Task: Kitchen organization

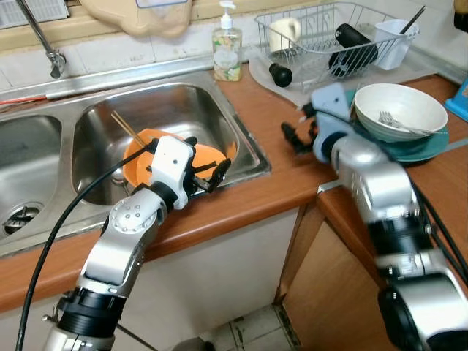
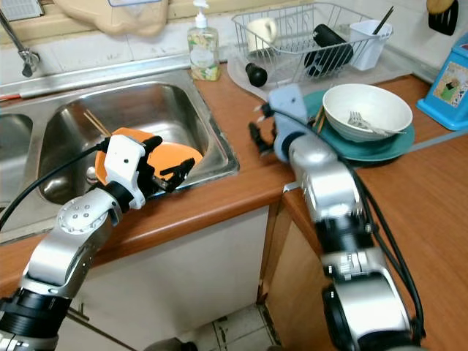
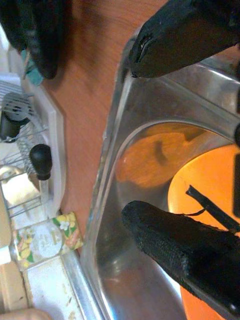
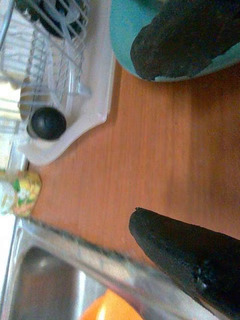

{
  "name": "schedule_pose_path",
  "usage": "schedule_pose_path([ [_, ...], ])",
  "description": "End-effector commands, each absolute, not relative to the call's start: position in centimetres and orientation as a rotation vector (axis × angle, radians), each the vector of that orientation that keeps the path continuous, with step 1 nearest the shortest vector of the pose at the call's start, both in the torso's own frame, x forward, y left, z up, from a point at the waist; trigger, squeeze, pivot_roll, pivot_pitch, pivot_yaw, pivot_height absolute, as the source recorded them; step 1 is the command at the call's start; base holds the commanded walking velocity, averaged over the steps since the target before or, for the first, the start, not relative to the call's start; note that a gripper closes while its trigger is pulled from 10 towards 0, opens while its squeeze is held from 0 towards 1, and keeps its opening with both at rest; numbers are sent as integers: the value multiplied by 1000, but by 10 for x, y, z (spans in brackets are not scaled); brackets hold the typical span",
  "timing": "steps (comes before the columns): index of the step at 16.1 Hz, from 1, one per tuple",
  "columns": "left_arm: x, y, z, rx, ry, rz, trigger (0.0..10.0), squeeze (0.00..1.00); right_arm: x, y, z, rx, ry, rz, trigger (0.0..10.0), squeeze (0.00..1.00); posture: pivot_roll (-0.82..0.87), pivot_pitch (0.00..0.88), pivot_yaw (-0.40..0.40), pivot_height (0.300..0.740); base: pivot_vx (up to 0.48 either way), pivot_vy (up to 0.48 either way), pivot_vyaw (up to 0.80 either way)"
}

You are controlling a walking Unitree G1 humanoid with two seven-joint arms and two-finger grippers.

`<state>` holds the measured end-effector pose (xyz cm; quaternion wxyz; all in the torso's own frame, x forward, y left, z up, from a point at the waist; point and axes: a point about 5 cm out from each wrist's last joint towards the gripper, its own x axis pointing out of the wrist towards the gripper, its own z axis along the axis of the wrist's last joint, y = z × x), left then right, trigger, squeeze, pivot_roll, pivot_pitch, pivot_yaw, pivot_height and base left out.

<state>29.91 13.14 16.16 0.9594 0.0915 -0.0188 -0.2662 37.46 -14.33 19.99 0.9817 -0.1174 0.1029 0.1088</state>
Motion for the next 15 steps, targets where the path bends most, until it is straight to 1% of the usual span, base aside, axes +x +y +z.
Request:
schedule_pose_path([
  [1, 300, 130, 163, 210, -40, -560, 10000, 647, 380, -145, 200, -222, 215, 200, 10000, 0, -142, 0, 94, 740, 0, 0, 0],
  [3, 297, 130, 163, 226, -35, -594, 10000, 247, 393, -149, 201, -205, 250, 183, 10000, 0, -132, 0, 87, 740, 0, 0, 0],
  [4, 296, 131, 162, 232, -34, -601, 10000, 247, 397, -151, 201, -214, 263, 172, 10000, 0, -132, 0, 87, 740, 0, 0, 0],
  [5, 295, 131, 162, 233, -33, -601, 10000, 208, 398, -152, 200, -213, 273, 165, 10000, 0, -129, 0, 84, 740, 0, 0, 0],
  [6, 294, 132, 162, 236, -34, -604, 10000, 200, 400, -153, 198, -217, 279, 161, 10000, 0, -126, 0, 81, 740, 0, 0, 0],
  [15, 294, 129, 165, 221, -44, -621, 10000, 192, 407, -171, 183, -161, 387, 77, 10000, 0, -128, 0, 81, 740, 0, 0, 0],
])
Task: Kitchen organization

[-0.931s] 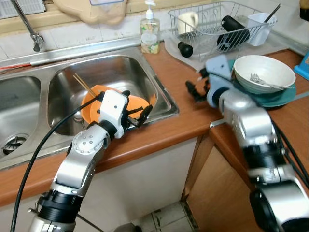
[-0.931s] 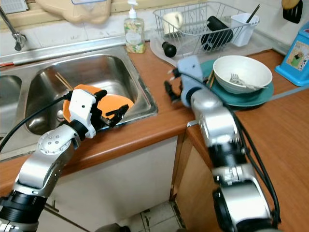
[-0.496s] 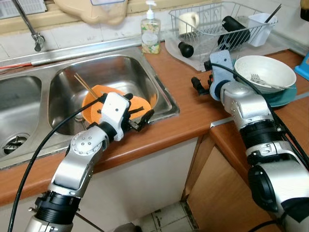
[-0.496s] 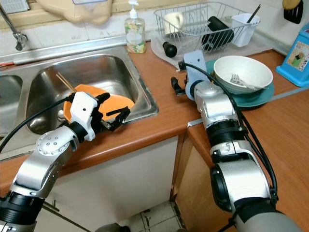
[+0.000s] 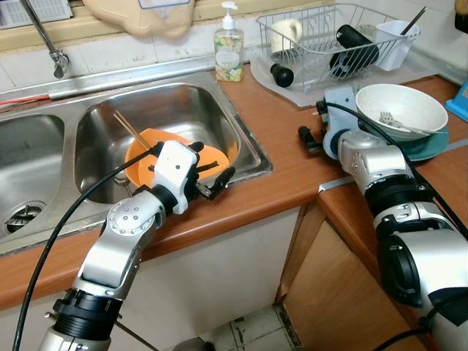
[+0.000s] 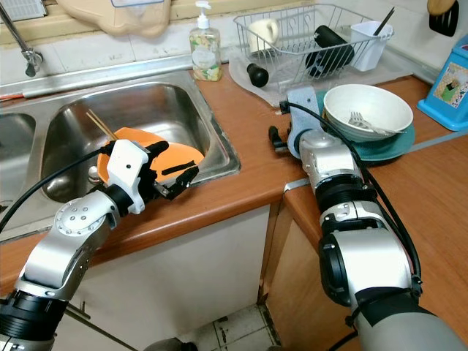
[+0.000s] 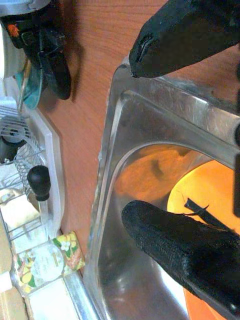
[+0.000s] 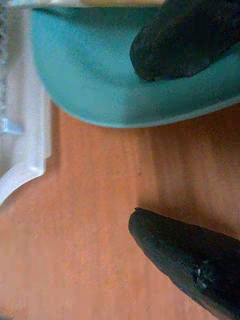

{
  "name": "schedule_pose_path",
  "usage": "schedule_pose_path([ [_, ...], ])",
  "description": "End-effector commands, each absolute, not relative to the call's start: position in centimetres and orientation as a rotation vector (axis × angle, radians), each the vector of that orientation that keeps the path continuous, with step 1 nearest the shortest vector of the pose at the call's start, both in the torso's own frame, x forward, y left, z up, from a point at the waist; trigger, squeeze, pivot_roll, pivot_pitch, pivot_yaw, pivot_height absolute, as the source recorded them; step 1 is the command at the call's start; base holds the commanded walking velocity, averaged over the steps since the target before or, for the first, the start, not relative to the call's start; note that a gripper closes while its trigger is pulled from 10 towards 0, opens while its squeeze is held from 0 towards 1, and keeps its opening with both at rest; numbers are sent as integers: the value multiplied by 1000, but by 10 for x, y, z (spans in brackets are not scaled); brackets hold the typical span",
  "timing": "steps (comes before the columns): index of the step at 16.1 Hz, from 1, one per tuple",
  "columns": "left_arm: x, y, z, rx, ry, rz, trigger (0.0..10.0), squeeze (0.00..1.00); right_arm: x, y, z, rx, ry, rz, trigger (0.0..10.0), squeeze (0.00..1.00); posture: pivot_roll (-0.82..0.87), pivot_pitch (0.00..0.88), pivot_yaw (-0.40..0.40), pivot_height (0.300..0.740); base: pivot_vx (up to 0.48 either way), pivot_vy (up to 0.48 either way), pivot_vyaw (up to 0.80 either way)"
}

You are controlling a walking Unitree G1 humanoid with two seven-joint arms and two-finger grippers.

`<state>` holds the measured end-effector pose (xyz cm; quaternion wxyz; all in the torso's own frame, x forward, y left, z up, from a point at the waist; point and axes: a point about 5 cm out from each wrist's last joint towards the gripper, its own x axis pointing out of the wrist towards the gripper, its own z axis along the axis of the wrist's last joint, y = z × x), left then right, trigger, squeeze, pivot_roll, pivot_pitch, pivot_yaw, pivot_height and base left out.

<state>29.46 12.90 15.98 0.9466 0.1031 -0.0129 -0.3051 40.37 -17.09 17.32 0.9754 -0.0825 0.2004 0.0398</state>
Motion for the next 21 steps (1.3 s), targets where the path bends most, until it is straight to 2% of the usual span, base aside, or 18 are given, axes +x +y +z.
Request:
schedule_pose_path([
  [1, 294, 129, 165, 221, -45, -624, 10000, 196, 407, -171, 182, -159, 393, 78, 10000, 0, -128, 0, 82, 740, 0, 0, 0],
  [11, 289, 130, 165, 233, -31, -671, 10000, 192, 405, -153, 184, -173, 428, 241, 10000, 0, -126, 0, 83, 740, 0, 0, 0],
  [21, 286, 132, 164, 248, -15, -685, 10000, 192, 377, -122, 189, -173, 412, 451, 10000, 0, -116, 0, 92, 740, 0, 0, 0],
])
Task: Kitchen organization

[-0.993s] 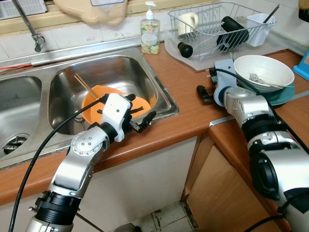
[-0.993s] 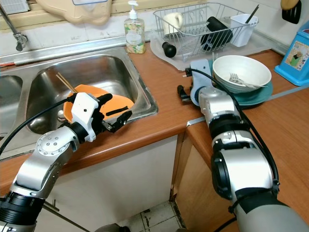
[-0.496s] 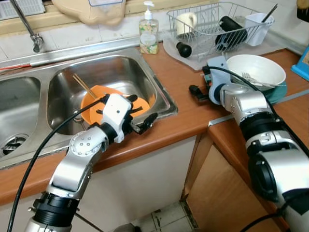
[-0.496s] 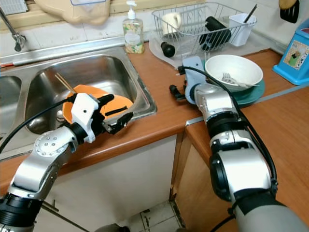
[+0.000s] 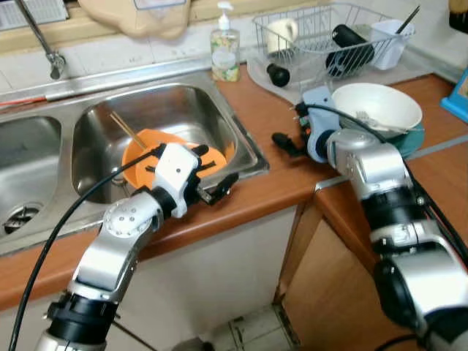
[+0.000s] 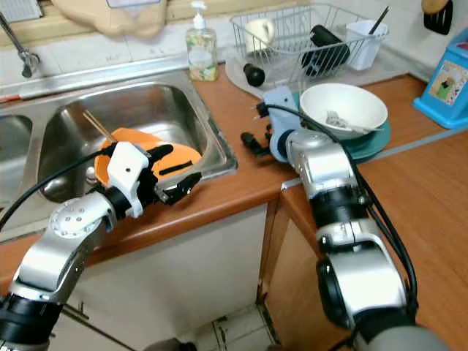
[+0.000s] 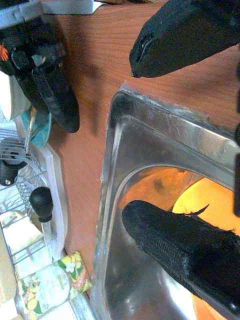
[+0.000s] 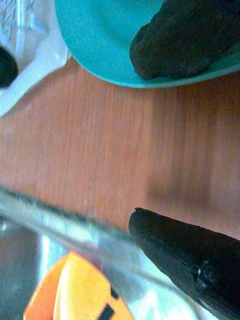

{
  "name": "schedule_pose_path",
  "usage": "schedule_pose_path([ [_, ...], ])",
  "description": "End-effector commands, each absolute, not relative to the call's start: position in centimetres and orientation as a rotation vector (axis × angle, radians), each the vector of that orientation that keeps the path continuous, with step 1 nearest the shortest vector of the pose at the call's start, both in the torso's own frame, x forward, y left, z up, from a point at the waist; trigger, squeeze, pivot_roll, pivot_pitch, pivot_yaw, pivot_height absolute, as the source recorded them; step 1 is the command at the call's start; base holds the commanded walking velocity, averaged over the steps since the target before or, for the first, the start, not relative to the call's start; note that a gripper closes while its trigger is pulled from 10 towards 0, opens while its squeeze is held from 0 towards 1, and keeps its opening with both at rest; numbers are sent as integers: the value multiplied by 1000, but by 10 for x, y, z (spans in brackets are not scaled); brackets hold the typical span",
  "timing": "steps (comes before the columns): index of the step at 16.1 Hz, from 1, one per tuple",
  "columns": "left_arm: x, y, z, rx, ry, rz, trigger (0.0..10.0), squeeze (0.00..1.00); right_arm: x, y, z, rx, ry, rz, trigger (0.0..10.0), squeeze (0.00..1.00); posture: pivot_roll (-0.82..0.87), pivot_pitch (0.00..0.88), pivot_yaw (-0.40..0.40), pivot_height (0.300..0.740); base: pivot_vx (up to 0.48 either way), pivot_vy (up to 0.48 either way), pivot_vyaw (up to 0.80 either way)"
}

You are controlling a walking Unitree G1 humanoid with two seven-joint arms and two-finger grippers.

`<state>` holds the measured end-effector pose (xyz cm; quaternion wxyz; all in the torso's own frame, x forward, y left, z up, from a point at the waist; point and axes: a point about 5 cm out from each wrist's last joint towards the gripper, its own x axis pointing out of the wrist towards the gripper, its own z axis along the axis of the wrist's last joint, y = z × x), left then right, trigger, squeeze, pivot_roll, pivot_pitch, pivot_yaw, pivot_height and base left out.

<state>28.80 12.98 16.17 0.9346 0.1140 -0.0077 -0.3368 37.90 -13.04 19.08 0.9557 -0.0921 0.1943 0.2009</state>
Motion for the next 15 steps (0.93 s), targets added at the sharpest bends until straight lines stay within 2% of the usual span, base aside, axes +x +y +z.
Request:
schedule_pose_path([
  [1, 286, 133, 164, 249, -15, -685, 10000, 192, 373, -119, 190, -177, 411, 469, 10000, 0, -116, 0, 92, 740, 0, 0, 0],
  [10, 283, 135, 164, 257, -8, -695, 10000, 192, 343, -92, 197, -188, 392, 645, 10000, 0, -113, 0, 96, 740, 0, 0, 0],
  [13, 283, 135, 163, 260, -6, -696, 10000, 192, 344, -93, 206, -214, 319, 590, 10000, 0, -112, 0, 95, 740, 0, 0, 0],
  [15, 283, 135, 163, 261, -4, -699, 10000, 196, 353, -104, 210, -262, 272, 463, 10000, 0, -114, 0, 98, 740, 0, 0, 0],
])
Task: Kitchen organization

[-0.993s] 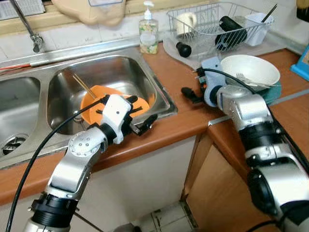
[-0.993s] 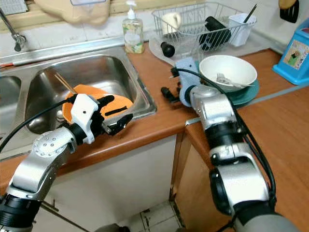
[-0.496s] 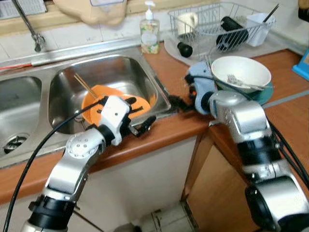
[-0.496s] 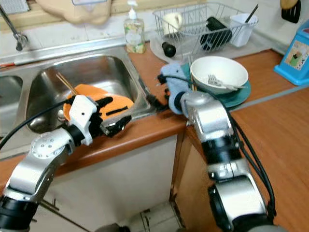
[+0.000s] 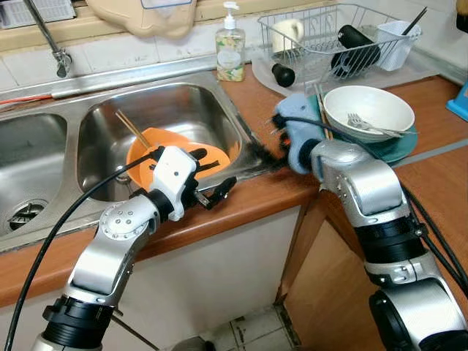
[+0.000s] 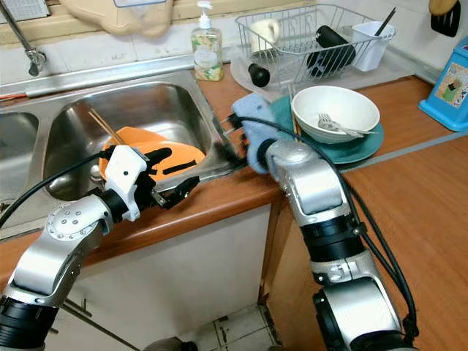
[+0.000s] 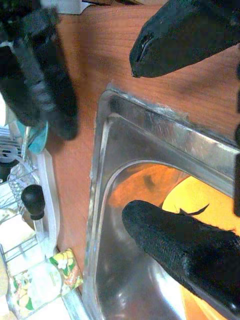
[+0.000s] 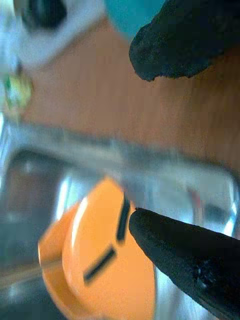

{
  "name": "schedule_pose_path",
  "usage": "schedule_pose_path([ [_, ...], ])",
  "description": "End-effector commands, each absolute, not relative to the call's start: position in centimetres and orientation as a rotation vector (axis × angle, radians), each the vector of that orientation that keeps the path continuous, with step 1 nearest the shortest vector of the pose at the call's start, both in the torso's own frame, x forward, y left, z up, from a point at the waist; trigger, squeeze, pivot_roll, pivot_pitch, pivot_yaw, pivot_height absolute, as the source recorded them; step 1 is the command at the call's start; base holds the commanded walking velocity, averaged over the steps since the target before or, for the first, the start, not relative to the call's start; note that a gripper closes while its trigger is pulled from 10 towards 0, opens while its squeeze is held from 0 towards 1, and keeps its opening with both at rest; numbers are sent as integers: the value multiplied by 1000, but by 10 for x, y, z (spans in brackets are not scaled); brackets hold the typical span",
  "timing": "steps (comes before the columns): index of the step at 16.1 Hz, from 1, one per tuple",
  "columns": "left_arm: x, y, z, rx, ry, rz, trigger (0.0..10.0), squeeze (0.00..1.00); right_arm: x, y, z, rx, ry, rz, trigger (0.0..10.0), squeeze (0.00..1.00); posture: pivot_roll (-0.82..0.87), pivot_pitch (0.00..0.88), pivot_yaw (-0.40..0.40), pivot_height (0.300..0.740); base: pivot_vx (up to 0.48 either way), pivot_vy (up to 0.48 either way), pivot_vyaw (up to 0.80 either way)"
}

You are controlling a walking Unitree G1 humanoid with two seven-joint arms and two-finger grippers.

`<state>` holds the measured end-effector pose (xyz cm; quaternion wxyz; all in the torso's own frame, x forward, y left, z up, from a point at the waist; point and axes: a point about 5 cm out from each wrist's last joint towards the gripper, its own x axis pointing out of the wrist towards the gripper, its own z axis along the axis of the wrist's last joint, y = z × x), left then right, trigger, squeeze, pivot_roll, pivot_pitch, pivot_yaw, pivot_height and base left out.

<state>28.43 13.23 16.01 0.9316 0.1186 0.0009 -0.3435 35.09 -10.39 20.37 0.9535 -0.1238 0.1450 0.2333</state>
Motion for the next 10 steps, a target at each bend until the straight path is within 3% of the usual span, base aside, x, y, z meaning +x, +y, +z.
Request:
schedule_pose_path([
  [1, 283, 135, 163, 262, -3, -701, 10000, 196, 356, -108, 209, -240, 273, 420, 10000, 0, -113, 0, 99, 740, 0, 0, 0],
  [5, 283, 134, 164, 262, -5, -710, 10000, 196, 363, -115, 198, -230, 326, 334, 10000, 0, -110, 0, 100, 740, 0, 0, 0],
  [10, 278, 133, 161, 243, 25, -760, 10000, 196, 368, -114, 186, -195, 391, 361, 10000, 0, -112, 0, 104, 740, 0, 0, 0],
])
